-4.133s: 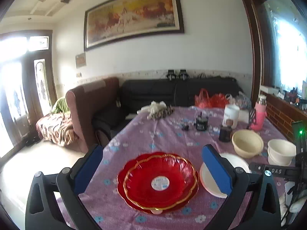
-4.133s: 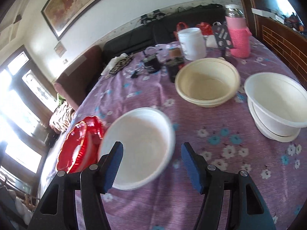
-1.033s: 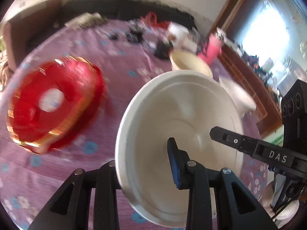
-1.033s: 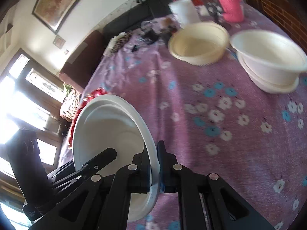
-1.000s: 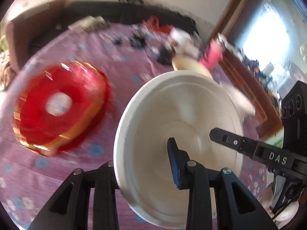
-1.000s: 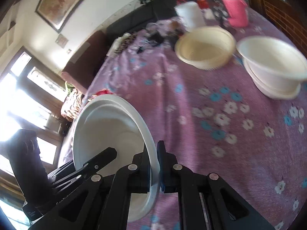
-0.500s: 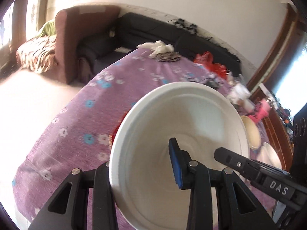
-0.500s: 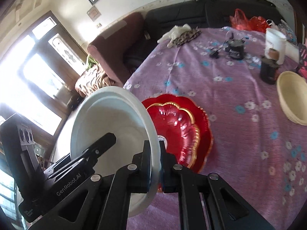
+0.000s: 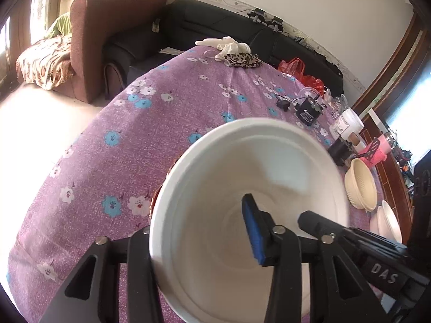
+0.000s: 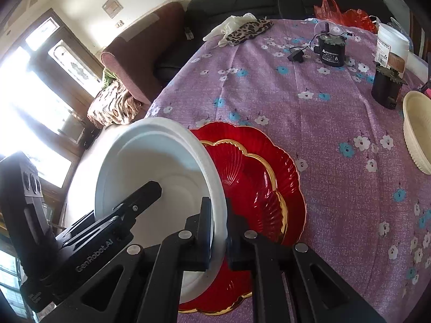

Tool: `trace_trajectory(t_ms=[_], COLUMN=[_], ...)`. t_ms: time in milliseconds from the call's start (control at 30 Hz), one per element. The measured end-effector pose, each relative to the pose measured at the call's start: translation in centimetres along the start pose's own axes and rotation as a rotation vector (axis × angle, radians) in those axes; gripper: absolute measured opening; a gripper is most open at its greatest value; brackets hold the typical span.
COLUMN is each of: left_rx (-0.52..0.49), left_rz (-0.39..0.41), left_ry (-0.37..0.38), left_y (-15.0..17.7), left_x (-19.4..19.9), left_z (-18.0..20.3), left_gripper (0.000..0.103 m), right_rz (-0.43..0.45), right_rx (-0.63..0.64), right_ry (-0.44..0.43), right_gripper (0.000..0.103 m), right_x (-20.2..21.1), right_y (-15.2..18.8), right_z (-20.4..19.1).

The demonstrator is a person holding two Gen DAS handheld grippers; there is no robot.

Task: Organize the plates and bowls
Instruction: 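Lower the white bowl onto the red plates and open the right tool, then move the right tool to the pair of nested white bowls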

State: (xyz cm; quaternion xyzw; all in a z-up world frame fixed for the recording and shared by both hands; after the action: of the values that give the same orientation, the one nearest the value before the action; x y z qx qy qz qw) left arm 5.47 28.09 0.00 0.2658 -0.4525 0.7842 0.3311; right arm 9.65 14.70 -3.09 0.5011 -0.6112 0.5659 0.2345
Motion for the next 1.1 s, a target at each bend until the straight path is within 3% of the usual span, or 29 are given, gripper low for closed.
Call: trace_trajectory(t_ms=[67,133,200,233,467,533,667,800,933,1100], left_rx=[-0.011,-0.024,-0.031,-0.036,-0.025,-0.032,-0.045,-0.11,-0.124,-0.267], left_rz=[0.001,0.007,0.026,0.039,0.123,0.15,0.231,0.28,0.31,0.235], left_ry=[-0.001,-0.008,-0.021,-0.031,-0.066,-0.063,-0.014,0.015,-0.002,-0.011], left_y=[-0.1,-0.2,-0.5,-0.8,-1.1,-0.5,2.0,5.7,9.1,12.1], left_x=[0.0,0.3,0.7,1.1,5.0,6.7,10.1,10.9,10.1,7.6], left_z=[0.2,0.3,0.3,0.3,0.1,0.7,3.7,8.3,11.4,15.2], left_gripper=[0.048,0.055,0.06,0.06,0.061,0.061,0.081,0.082,0.082,0.082], right_rz=[0.025,0.05,0.081,0.101,0.208,0.251,0.347,0.341,0.32,0.267], right_rx=[0.009,0.007,-0.001,0.002,-0.004,-0.004,0.003,-0.022,-0.057,-0.129], right_ry=[0.018,0.018,0.004,0.007,-0.002,0.013,0.092,0.147,0.186,0.154], right_gripper=[0.015,0.035,0.05,0.052,0.052,0.06,0.071,0.071,0.071,0.071], right_x=[0.3,0.7,1.4,1.9,6.5,8.1,11.4,12.9,13.6,11.8], right_y=[-0.2,-0.5,-0.7,-0.9,-0.9,-0.4,1.4,3.1,4.2,5.0], right_z=[0.0,0.1,0.2,0.3,1.8,2.8,6.1,10.2,13.3,14.6])
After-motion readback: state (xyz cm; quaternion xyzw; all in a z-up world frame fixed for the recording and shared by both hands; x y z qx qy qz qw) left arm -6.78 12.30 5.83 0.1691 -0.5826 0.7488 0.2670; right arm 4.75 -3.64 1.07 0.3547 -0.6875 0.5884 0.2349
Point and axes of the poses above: each gripper's, at about its wrist camera, not at the fingertips, and x roughly against the way its jaws point, z to its right, y to its underside, the point moved 9 cm from there along -x, roughly the way its jaws point, and after that the axes turned 9 degrees about y, right-handed, at the moved point
